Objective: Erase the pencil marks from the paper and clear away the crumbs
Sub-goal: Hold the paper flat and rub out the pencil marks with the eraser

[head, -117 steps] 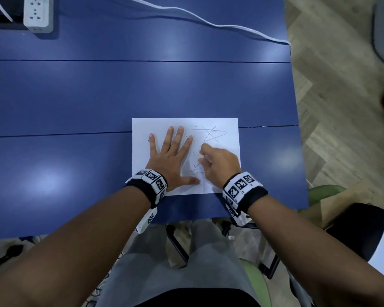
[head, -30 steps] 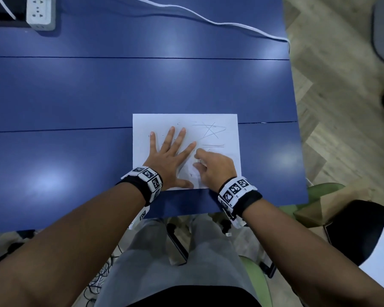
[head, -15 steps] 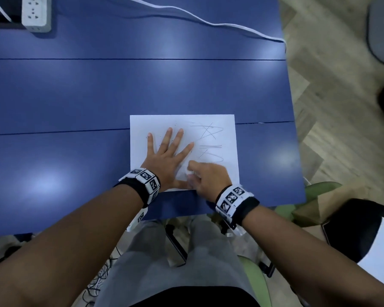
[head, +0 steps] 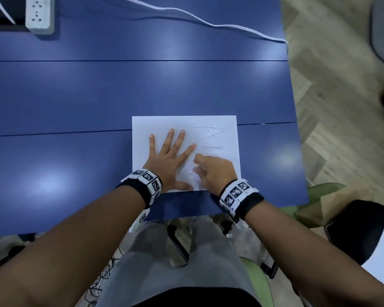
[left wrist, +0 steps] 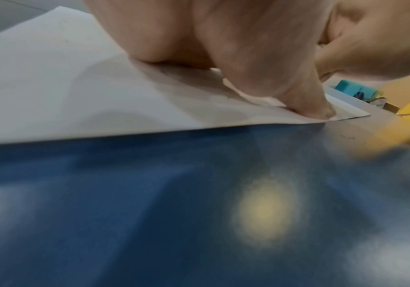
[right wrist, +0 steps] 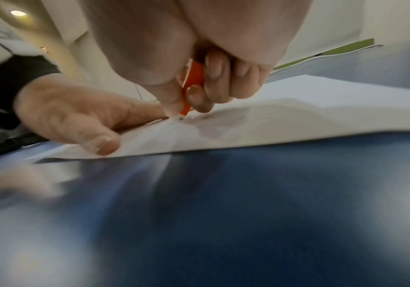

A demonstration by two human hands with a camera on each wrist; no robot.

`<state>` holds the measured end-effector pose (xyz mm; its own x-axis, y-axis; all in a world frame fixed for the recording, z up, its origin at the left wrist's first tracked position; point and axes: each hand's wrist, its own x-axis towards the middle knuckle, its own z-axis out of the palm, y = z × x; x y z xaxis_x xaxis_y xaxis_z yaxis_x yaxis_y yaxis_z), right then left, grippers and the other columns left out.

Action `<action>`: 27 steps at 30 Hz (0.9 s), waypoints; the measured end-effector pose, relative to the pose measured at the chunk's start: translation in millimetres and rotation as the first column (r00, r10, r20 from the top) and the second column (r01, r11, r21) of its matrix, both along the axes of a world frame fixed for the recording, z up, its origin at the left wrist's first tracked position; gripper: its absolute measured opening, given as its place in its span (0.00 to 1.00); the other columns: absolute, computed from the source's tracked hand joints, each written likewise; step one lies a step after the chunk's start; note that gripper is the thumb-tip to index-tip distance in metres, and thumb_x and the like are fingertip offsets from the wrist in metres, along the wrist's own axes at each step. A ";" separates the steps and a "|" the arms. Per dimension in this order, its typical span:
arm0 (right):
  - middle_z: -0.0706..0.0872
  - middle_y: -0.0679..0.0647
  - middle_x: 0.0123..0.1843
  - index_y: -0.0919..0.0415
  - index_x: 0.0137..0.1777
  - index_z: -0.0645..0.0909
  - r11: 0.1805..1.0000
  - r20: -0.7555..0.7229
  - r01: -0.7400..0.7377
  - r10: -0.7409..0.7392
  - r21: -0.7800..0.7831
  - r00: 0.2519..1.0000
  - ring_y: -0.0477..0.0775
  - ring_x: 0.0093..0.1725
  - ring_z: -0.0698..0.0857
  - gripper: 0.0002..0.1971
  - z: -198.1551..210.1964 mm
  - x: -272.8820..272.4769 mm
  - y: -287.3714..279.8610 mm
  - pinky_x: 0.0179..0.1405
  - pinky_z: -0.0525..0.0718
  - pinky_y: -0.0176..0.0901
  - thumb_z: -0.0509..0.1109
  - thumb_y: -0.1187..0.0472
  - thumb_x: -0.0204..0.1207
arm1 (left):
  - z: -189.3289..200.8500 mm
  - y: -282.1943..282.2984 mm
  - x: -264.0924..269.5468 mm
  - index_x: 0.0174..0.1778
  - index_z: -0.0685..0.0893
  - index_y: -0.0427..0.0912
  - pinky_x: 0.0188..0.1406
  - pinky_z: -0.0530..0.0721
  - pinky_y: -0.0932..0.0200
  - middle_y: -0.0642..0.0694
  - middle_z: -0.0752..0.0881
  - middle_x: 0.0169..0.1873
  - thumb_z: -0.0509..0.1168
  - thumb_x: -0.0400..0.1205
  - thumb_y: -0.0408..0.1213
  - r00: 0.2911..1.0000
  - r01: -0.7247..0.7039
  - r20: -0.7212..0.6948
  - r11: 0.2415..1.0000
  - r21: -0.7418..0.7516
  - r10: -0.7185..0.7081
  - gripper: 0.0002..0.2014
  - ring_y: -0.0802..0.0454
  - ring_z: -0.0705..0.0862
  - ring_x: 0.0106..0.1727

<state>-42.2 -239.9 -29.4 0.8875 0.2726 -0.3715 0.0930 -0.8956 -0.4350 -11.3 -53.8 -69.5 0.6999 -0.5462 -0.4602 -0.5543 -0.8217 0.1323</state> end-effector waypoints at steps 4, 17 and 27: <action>0.88 0.51 0.45 0.52 0.57 0.76 1.000 -0.036 -0.009 0.010 0.019 0.999 0.60 0.45 0.85 0.08 0.9 -7.3 3.1 0.44 0.82 0.50 0.64 0.52 0.81 | 0.0 1.8 -0.9 0.86 0.28 0.56 0.75 0.36 0.14 0.40 0.21 0.83 0.46 0.67 0.87 1.000 0.004 0.008 1.000 0.005 -0.004 0.61 0.33 0.23 0.84; 0.86 0.51 0.43 0.53 0.51 0.74 0.994 -0.089 -0.107 0.107 0.005 0.990 0.61 0.44 0.84 0.07 3.7 -14.1 0.3 0.42 0.82 0.53 0.62 0.50 0.82 | 0.2 0.8 -1.1 0.87 0.29 0.56 0.74 0.33 0.14 0.40 0.22 0.84 0.46 0.66 0.87 1.000 -0.004 0.009 1.000 0.008 0.004 0.61 0.33 0.23 0.84; 0.89 0.51 0.48 0.53 0.57 0.76 1.000 -0.070 -0.014 0.016 0.018 0.997 0.61 0.49 0.85 0.08 3.1 -17.1 -6.3 0.45 0.82 0.51 0.65 0.53 0.81 | 3.6 0.1 -0.4 0.85 0.26 0.57 0.74 0.32 0.14 0.41 0.19 0.82 0.49 0.67 0.86 1.000 -0.019 -0.013 1.000 0.008 0.019 0.61 0.34 0.22 0.83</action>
